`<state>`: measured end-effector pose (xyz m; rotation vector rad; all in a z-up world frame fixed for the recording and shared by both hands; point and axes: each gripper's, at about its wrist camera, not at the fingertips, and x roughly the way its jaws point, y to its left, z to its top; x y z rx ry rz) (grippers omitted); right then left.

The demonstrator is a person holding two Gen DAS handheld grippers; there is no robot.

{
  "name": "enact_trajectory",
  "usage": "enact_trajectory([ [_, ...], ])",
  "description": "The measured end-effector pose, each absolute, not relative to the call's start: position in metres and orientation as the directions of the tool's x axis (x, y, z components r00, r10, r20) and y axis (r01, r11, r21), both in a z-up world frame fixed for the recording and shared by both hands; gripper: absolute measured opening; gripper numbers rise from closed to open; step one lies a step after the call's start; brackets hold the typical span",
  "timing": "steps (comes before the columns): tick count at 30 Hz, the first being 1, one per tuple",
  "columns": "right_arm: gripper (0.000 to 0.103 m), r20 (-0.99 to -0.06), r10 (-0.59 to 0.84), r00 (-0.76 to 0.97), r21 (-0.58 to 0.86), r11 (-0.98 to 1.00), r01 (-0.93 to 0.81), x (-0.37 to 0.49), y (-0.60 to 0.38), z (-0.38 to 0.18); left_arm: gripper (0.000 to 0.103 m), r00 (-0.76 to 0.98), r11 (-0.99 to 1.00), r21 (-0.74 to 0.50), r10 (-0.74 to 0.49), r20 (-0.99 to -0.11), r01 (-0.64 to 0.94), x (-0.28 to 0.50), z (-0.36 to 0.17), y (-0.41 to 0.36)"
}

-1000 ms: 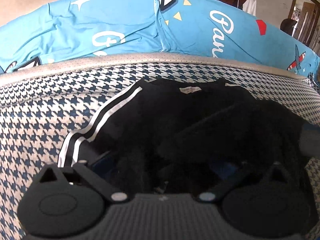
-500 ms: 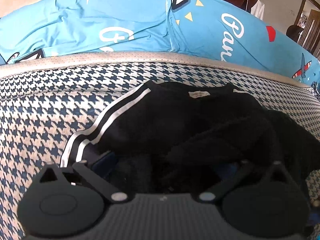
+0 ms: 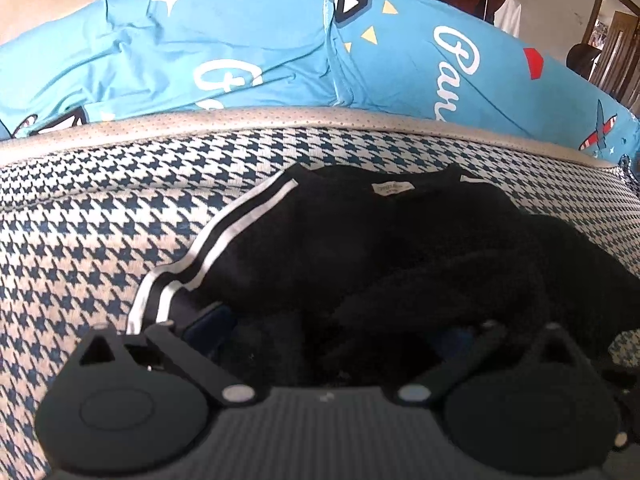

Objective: Fold clothes

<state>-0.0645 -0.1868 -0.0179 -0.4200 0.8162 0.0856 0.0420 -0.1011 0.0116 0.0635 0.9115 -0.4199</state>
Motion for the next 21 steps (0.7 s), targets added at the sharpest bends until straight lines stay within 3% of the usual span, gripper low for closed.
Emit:
enact_trajectory([
  [4, 0.009, -0.710, -0.052, 0.702, -0.268, 0.942, -0.202, -0.067, -0.199, -0.005, 0.103, 0.591, 0.927, -0.075, -0.295, -0.751, 0.366, 0.029, 0.022, -0.094],
  [11, 0.006, -0.580, 0.280, 0.765, 0.124, 0.958, -0.257, -0.123, -0.236, 0.056, 0.103, 0.651, 0.948, -0.083, -0.274, -0.708, 0.308, -0.001, 0.042, -0.056],
  [14, 0.006, -0.542, 0.345, 0.766, 0.206, 0.939, -0.277, -0.153, -0.240, 0.066, 0.103, 0.671, 0.956, -0.097, -0.263, -0.694, 0.276, -0.014, 0.048, -0.037],
  [17, 0.006, -0.527, 0.379, 0.761, 0.239, 0.925, -0.295, -0.174, -0.241, 0.071, 0.103, 0.674, 0.965, -0.112, -0.247, -0.696, 0.237, -0.026, 0.048, -0.021],
  [21, 0.006, -0.566, 0.316, 0.762, 0.162, 0.948, -0.273, -0.181, -0.228, 0.068, 0.103, 0.665, 0.963, -0.124, -0.257, -0.702, 0.241, -0.034, 0.045, -0.022],
])
